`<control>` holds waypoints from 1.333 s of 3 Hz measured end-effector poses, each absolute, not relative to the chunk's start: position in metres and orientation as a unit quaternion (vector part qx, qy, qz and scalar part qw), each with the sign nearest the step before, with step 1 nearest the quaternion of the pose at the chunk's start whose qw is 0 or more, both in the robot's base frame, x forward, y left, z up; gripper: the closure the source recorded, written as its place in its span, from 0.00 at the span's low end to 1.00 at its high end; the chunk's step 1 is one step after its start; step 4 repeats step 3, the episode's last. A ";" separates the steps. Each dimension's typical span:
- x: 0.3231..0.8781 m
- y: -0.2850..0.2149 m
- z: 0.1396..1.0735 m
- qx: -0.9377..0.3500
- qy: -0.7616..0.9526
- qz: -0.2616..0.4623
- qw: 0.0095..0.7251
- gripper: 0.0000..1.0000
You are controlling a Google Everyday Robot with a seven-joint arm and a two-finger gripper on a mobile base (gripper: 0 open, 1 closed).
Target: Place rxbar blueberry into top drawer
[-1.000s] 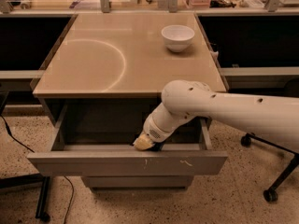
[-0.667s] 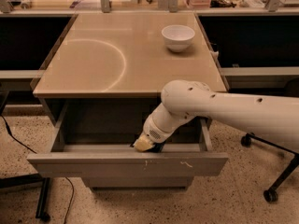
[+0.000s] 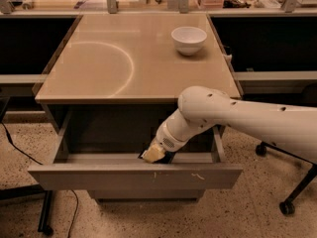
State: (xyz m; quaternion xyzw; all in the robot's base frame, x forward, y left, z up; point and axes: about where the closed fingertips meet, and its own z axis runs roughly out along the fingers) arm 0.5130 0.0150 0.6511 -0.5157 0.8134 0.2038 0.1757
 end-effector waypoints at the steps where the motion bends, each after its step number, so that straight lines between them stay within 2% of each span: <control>1: 0.514 0.009 0.659 -0.506 0.797 0.240 0.225 0.12; 2: 0.511 -0.011 0.661 -0.514 0.790 0.233 0.240 0.00; 4: 0.511 -0.011 0.661 -0.514 0.790 0.233 0.240 0.00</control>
Offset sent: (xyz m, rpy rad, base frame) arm 0.0008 -0.0035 0.0065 0.1056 -0.0355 -0.0060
